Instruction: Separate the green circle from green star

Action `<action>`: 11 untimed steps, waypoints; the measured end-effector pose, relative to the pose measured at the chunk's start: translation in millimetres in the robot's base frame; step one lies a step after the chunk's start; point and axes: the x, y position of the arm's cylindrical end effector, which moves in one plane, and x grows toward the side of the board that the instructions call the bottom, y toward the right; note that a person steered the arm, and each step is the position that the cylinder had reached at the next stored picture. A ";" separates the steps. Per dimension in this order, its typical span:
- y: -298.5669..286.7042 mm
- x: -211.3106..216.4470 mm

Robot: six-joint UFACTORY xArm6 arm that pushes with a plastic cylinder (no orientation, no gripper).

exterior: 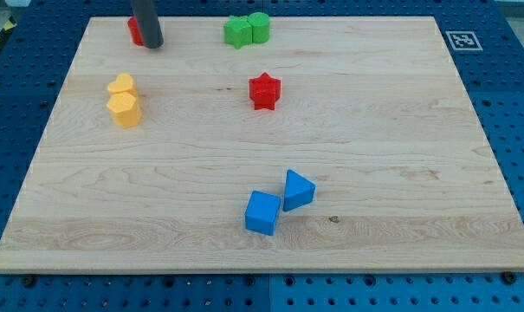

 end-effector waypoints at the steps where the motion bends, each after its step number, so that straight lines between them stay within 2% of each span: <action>1: -7.5 -9.3; 2: -7.5 -9.3; 4: 30.4 25.4; 5: 30.4 25.4; 10: 78.4 -60.3; 11: 98.8 -61.3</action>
